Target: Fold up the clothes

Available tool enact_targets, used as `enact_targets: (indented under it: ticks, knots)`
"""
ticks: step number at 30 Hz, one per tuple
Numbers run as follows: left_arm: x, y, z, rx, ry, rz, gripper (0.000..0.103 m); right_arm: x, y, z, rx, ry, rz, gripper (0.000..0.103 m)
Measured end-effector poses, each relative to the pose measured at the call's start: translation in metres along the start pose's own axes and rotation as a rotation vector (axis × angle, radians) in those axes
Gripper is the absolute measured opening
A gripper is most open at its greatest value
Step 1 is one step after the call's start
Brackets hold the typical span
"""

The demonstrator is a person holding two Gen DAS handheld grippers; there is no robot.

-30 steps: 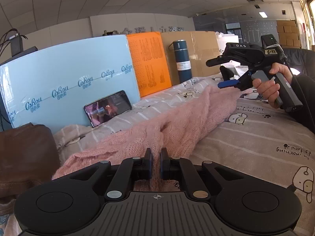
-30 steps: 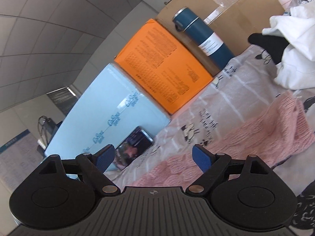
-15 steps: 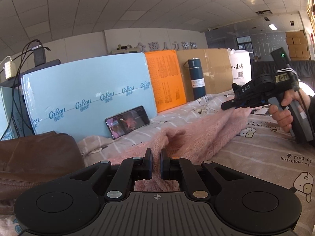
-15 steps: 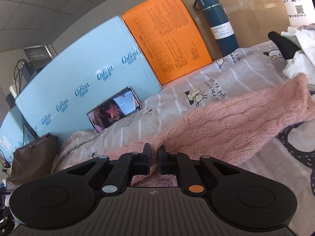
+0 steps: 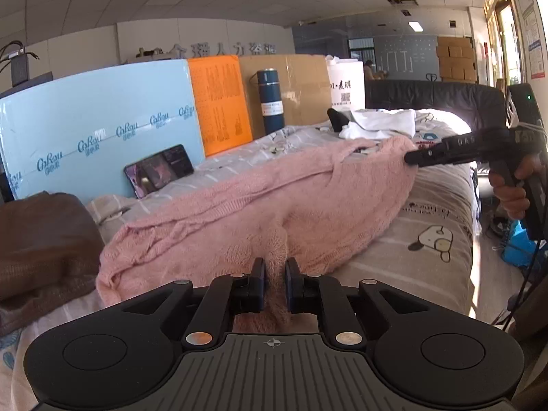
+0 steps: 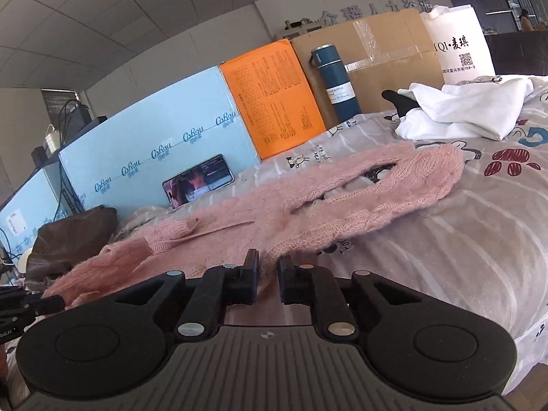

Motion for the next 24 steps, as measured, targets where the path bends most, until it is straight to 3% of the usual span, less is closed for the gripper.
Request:
enact_targets:
  ticks: [1,2,3,5,7,11,13,14,16,18,21,24]
  knots:
    - [0.001,0.0,0.001,0.002,-0.004,0.001,0.016,0.003,-0.004,-0.003,-0.004,-0.026,0.013,0.045]
    - [0.007,-0.001,0.0,0.014,-0.022,0.014,0.022,0.005,-0.009,-0.007,-0.009,-0.055,0.029,0.066]
    - [0.012,0.0,-0.001,0.027,-0.041,0.028,0.025,0.007,-0.017,-0.012,-0.011,-0.083,0.054,0.073]
    - [0.027,0.006,-0.004,0.081,-0.098,0.042,0.048,0.007,-0.033,-0.023,-0.009,-0.137,0.112,0.079]
    - [0.035,0.018,-0.008,0.161,-0.144,0.003,0.066,0.002,-0.061,-0.034,-0.036,-0.156,0.205,0.082]
    - [0.033,0.047,-0.008,0.3,-0.151,-0.153,0.071,-0.021,-0.118,-0.046,-0.131,-0.106,0.391,0.083]
    - [0.032,0.057,-0.008,0.347,-0.147,-0.193,0.071,-0.032,-0.141,-0.049,-0.182,-0.067,0.465,0.082]
    - [0.032,0.058,-0.008,0.353,-0.152,-0.202,0.071,-0.039,-0.146,-0.048,-0.191,-0.039,0.461,0.078]
    - [0.032,0.059,-0.009,0.353,-0.156,-0.211,0.072,-0.054,-0.151,-0.044,-0.196,0.021,0.434,0.062]
    - [0.03,0.057,-0.011,0.344,-0.157,-0.21,0.072,-0.065,-0.154,-0.041,-0.189,0.063,0.417,0.011]
    - [0.027,0.053,-0.011,0.327,-0.147,-0.204,0.072,-0.065,-0.147,-0.04,-0.139,0.05,0.43,0.007]
    - [0.022,0.051,-0.013,0.31,-0.139,-0.191,0.072,-0.038,-0.135,-0.056,-0.055,-0.067,0.488,0.006]
Point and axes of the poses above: each gripper's, at about its wrist camera, not at the fingertips, and x roughly against the way its jaws point, y to its left, z to its underside, the point moved 7 cm from there along -x, roughly the way its jaws point, and after that the axes turned 10 degrees about x, right-handed, at the moved point
